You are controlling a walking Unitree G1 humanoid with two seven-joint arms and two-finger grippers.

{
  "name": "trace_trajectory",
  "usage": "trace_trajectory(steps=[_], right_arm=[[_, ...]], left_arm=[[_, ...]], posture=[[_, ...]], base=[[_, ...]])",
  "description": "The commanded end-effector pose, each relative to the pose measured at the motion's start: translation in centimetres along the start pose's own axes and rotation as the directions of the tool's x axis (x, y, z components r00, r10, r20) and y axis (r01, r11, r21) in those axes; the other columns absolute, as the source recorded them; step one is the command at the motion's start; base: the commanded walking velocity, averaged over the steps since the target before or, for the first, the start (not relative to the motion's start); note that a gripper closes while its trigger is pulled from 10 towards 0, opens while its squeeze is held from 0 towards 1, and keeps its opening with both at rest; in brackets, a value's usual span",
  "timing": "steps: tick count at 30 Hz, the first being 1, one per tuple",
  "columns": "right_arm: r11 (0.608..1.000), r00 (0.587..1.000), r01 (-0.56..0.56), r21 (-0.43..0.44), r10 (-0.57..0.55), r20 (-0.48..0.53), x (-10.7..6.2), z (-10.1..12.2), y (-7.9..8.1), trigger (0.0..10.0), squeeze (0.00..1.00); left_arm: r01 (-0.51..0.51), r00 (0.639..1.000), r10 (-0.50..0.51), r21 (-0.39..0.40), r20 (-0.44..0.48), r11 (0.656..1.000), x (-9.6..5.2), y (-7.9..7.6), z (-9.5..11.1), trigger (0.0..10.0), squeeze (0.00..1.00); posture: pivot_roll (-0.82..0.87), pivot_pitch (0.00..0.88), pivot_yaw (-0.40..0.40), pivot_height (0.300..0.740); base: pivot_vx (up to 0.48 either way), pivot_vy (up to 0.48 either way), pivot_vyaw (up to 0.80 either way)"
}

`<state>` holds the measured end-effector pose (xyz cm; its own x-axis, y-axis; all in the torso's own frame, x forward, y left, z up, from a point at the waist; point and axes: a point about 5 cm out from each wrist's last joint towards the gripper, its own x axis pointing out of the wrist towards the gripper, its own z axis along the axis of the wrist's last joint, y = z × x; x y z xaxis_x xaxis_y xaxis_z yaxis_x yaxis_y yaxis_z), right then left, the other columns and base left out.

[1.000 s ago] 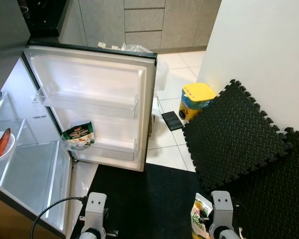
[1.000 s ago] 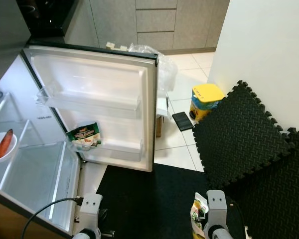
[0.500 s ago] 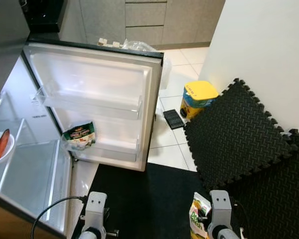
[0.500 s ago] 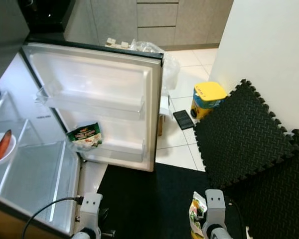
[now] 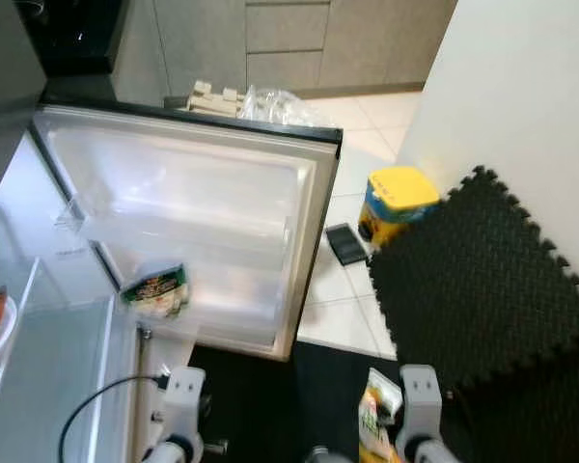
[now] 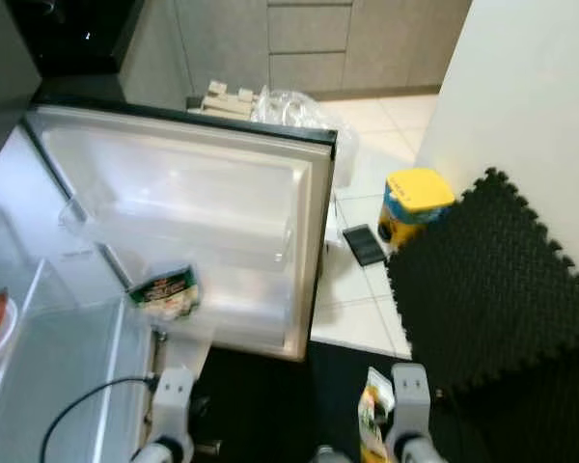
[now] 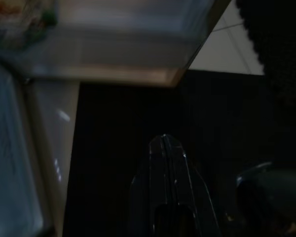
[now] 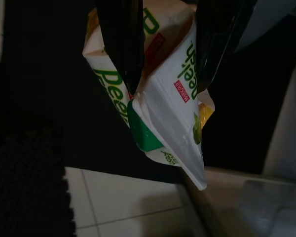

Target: Restocking fridge

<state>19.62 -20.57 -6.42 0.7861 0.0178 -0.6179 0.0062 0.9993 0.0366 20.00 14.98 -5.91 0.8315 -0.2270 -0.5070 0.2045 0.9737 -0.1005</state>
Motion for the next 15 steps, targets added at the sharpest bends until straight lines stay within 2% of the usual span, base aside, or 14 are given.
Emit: trace_trajectory(steps=[1, 4, 15], right_arm=[[1.000, 1.000, 0.009, 0.002, -0.009, 0.010, 0.04, 0.22, -0.16, 10.0, 0.00], [1.000, 1.000, 0.006, -0.001, -0.006, 0.010, 0.03, 0.19, -0.10, 10.0, 0.00], [0.998, 0.998, -0.056, -0.018, 0.057, 0.031, 0.13, 0.53, 0.43, 10.0, 0.00]], left_arm=[[0.005, 0.999, -0.006, -0.007, -0.039, 1.000, -0.51, -0.24, -1.08, 10.0, 0.00], [0.005, 0.999, -0.006, -0.007, -0.040, 1.000, -0.53, -0.20, -1.11, 10.0, 0.00], [-0.006, 1.000, 0.006, -0.007, -0.016, 1.000, -0.67, -0.04, -0.97, 10.0, 0.00]], posture=[[-0.13, 0.085, -0.027, 0.740], [-0.13, 0.083, -0.027, 0.740], [-0.12, 0.079, -0.031, 0.740]], base=[[0.382, 0.000, 0.00], [0.364, 0.000, 0.00], [0.000, 0.000, 0.00]])
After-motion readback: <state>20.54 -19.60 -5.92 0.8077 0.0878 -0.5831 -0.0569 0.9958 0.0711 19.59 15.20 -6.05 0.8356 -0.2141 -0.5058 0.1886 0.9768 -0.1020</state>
